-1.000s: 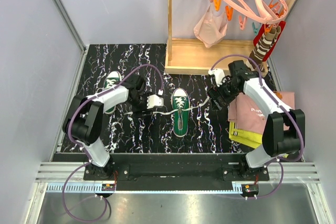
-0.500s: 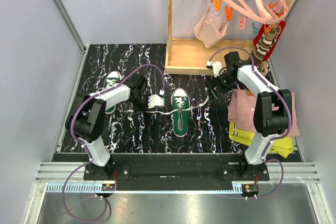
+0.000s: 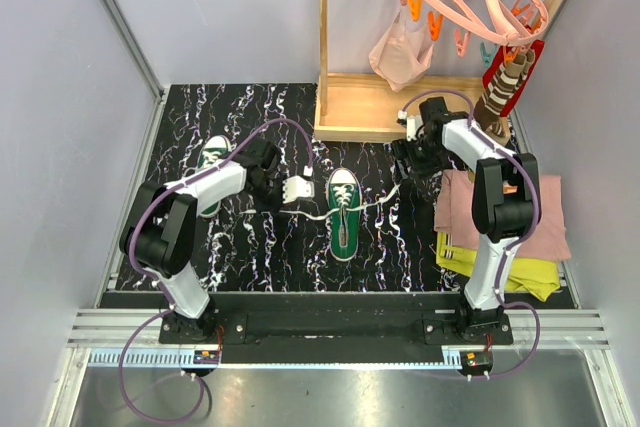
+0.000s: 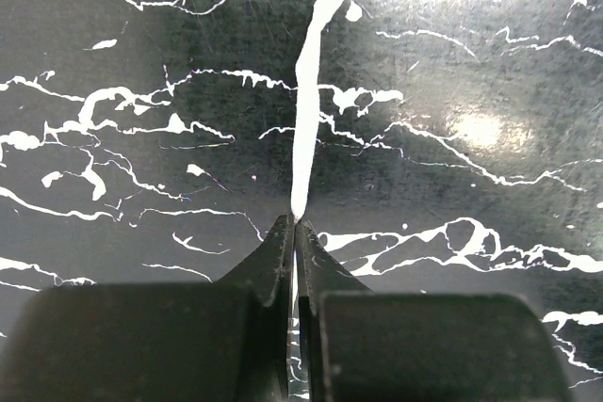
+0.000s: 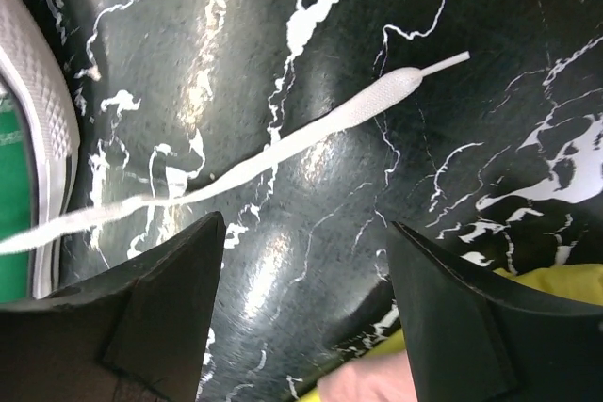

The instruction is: Tie the shoes

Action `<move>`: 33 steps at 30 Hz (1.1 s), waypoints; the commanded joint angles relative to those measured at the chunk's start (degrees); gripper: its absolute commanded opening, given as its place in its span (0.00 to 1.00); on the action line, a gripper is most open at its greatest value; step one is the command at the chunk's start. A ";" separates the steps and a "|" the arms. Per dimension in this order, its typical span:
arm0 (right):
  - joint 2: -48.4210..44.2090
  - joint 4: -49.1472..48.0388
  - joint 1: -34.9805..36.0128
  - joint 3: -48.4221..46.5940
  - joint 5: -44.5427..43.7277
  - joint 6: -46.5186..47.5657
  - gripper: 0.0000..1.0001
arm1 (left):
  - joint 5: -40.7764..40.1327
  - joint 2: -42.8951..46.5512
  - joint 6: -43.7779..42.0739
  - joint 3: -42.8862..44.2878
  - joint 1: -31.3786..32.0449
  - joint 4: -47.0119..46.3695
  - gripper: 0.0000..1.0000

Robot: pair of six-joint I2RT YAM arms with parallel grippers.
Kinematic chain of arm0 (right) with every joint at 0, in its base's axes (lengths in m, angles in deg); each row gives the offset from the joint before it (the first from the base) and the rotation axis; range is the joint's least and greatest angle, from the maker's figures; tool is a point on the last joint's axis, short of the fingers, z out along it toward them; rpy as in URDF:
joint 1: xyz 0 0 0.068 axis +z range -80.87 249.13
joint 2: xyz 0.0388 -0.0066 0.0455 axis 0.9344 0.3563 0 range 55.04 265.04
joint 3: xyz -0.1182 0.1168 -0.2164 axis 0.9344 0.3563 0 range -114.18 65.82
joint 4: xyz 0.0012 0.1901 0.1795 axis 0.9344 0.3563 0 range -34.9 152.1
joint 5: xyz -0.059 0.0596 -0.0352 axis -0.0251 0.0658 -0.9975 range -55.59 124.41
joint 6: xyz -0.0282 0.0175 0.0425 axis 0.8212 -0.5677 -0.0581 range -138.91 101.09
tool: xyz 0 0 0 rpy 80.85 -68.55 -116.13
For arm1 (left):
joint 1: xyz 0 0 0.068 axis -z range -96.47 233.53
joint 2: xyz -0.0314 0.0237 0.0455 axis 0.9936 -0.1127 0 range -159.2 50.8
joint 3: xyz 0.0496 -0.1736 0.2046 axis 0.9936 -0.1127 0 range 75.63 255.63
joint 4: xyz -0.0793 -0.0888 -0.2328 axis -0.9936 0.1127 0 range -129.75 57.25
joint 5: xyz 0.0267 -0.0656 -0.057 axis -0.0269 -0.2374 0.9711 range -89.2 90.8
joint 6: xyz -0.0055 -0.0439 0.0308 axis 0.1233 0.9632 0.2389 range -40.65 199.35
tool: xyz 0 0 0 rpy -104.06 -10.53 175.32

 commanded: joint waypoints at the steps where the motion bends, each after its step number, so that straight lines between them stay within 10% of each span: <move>1: 0.58 -3.24 2.05 -0.84 -2.45 -7.01 0.77 | 2.35 2.17 2.52 1.48 0.33 -1.42 0.00; 17: 4.02 -10.71 7.07 6.89 -7.90 -12.21 0.59 | 2.61 2.79 6.30 2.62 1.73 -1.33 0.00; 23: 1.74 -10.89 7.24 6.99 -8.26 -10.01 0.00 | 3.31 4.02 8.49 2.62 2.44 -1.24 0.00; 33: -12.33 -12.65 7.07 4.53 4.12 -4.30 0.00 | 10.34 13.41 10.52 -1.24 2.52 -3.17 0.00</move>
